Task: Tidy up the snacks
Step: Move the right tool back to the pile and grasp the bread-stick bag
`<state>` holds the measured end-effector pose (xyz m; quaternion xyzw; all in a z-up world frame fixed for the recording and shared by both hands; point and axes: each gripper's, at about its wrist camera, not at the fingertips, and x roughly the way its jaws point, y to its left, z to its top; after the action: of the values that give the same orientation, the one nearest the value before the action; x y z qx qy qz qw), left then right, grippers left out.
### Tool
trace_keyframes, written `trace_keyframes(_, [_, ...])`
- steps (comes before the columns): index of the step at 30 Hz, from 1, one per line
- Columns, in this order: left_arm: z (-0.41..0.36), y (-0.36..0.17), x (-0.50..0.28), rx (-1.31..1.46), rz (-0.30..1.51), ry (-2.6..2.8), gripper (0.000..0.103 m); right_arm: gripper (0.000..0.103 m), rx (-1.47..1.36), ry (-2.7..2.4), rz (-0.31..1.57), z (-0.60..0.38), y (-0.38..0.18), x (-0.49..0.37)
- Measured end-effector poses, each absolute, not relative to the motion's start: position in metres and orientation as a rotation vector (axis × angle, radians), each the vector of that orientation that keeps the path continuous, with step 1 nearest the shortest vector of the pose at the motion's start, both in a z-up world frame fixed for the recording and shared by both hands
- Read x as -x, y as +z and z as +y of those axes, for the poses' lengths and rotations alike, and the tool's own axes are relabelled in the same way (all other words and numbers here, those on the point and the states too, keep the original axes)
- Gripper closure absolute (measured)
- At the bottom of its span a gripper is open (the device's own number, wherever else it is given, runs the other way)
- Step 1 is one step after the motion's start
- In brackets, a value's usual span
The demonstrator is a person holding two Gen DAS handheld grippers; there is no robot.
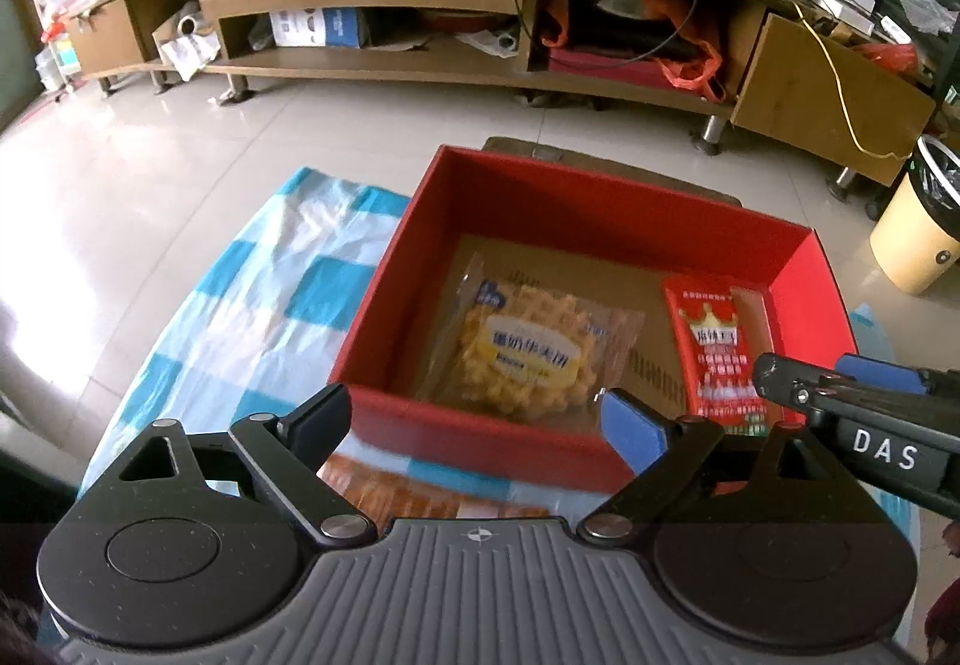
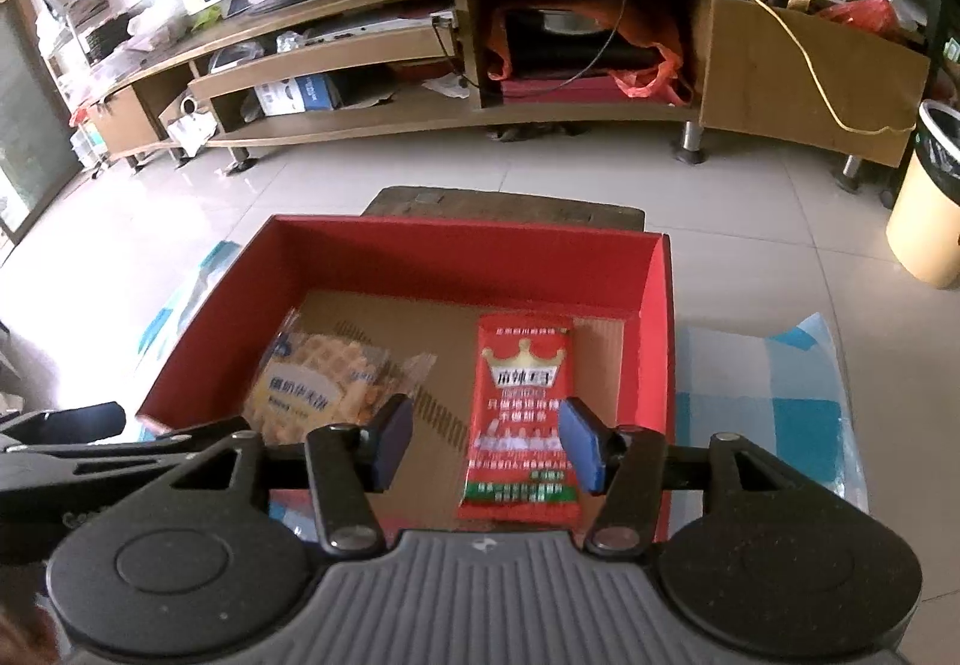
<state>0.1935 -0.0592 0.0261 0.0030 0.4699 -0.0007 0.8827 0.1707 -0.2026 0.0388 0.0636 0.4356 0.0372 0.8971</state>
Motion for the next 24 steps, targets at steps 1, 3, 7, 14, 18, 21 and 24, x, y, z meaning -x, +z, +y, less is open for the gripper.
trace_keyframes(1, [-0.057, 0.027, -0.189, -0.005, 0.979, -0.001, 0.009, 0.047, -0.126, 0.082, 0.903, -0.202, 0.04, -0.167])
trace_keyframes(3, [-0.054, 0.028, -0.183, -0.005, 0.982, -0.001, 0.009, 0.047, -0.115, 0.088, 0.904, -0.2, 0.041, -0.16])
trace_keyframes(7, [-0.053, 0.026, -0.171, -0.024, 0.998, -0.003, 0.009, 0.047, -0.111, 0.095, 0.903, -0.2, 0.043, -0.147])
trace_keyframes(14, [-0.057, 0.013, -0.162, -0.041, 1.039, -0.011, 0.008, 0.047, -0.119, 0.105, 0.926, -0.198, 0.042, -0.13])
trace_keyframes(18, [-0.05, 0.006, -0.163, -0.001, 1.082, -0.005, 0.008, 0.047, -0.122, 0.116, 0.933, -0.196, 0.042, -0.123])
trace_keyframes(21, [-0.037, 0.002, -0.166, 0.068, 1.125, 0.008, 0.008, 0.047, -0.107, 0.126, 0.941, -0.194, 0.041, -0.12])
trace_keyframes(24, [-0.024, 0.008, -0.162, 0.094, 1.119, 0.008, 0.007, 0.047, -0.106, 0.134, 0.958, -0.193, 0.038, -0.12])
